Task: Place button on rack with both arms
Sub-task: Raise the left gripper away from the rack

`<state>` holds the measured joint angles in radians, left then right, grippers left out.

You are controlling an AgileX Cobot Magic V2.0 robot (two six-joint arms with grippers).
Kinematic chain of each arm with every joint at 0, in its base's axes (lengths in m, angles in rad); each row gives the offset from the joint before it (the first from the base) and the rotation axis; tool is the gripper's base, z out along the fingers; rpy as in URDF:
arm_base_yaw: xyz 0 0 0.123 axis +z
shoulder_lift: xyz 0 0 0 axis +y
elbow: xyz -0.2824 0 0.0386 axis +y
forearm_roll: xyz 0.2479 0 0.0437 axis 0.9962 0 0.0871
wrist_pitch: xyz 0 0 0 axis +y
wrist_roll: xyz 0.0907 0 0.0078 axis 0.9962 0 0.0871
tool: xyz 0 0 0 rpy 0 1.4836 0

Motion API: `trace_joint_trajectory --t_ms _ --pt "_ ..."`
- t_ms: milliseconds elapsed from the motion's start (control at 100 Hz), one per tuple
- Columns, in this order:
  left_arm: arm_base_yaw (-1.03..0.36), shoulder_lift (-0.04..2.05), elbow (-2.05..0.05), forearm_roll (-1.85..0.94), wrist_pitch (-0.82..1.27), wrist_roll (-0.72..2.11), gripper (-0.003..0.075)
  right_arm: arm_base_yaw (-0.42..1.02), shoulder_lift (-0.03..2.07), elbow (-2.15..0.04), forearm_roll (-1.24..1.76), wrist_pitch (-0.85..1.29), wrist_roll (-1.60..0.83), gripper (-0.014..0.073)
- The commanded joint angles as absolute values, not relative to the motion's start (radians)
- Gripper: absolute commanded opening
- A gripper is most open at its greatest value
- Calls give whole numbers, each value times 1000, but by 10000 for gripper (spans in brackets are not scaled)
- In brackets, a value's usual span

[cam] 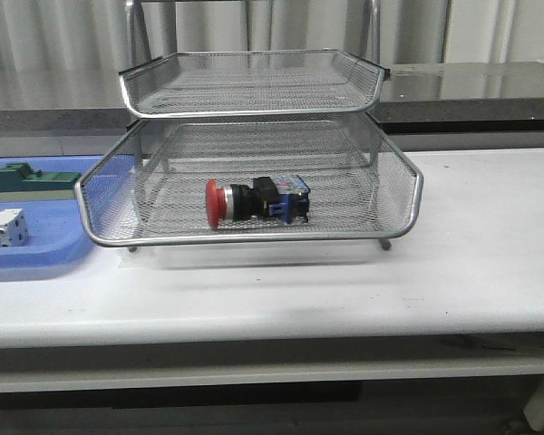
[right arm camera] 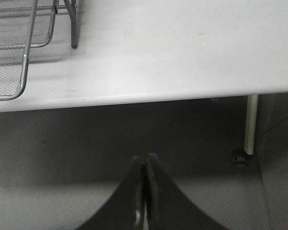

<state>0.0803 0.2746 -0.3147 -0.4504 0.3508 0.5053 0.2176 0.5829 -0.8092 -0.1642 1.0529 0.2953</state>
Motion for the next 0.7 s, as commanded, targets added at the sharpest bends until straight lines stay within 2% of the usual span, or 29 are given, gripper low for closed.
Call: trace_joint_trajectory --t_ms 0,60,140,240,390,690 --pt "81 283 -341 -477 266 498 470 213 587 -833 -185 1002 294 -67" --pt "81 283 -341 -477 258 498 449 213 587 -833 -185 1002 294 -67" --pt "81 283 -341 -477 247 498 378 213 587 -833 -185 1002 294 -67" --pt "81 283 -341 -477 246 498 237 213 587 -833 -185 1002 294 -67" --pt "81 283 -341 -477 237 498 -20 213 587 -833 -185 1002 294 -67" --pt "81 283 -341 -477 200 498 -20 213 587 -833 -186 1002 293 -67"
